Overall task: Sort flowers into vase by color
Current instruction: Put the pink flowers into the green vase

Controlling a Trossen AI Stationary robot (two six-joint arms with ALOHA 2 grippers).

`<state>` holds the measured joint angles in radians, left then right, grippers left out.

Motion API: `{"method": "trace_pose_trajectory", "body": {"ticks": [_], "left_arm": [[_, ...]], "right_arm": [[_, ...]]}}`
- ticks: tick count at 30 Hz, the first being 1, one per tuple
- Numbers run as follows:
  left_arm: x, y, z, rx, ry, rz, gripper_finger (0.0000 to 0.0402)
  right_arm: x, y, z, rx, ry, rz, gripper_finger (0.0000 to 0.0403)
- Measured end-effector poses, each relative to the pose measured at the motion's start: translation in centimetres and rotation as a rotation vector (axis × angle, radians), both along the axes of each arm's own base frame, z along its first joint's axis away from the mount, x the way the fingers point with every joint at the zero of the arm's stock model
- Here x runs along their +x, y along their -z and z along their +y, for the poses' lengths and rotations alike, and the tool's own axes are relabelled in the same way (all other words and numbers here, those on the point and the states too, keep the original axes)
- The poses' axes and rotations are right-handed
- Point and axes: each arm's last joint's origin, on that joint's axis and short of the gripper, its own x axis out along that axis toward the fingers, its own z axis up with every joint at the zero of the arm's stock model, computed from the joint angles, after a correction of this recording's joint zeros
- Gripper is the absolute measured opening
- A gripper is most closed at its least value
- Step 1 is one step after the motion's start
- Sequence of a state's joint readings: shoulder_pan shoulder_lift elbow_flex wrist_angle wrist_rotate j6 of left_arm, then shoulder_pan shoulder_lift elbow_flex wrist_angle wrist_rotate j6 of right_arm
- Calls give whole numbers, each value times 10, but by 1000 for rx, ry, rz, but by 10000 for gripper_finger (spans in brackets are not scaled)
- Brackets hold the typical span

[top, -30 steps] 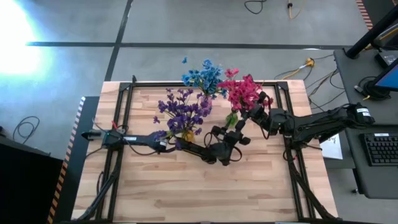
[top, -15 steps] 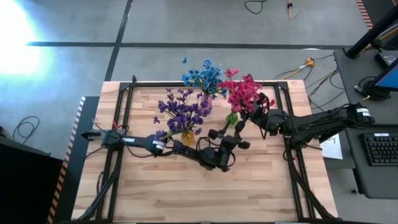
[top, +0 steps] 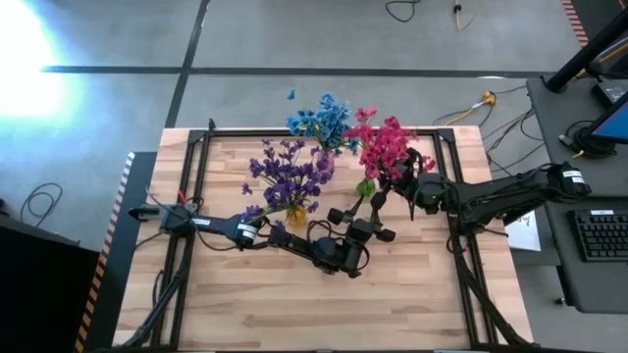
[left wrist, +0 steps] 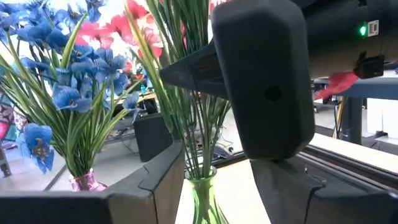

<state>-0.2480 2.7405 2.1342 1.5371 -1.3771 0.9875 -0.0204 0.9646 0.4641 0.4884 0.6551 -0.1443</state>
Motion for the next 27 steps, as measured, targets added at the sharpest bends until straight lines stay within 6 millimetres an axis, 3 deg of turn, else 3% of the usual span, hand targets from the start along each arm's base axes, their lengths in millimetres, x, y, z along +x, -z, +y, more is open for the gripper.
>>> {"method": "trace_pose_trajectory", "body": {"ticks": [14, 27], "left_arm": [[-6, -23, -11, -13, 18, -33, 171], [-8, -27, -21, -9, 36, -20, 171]], "right_arm": [[1, -4, 0, 26, -6, -35, 30], [1, -2, 0, 35, -7, -5, 83]]}}
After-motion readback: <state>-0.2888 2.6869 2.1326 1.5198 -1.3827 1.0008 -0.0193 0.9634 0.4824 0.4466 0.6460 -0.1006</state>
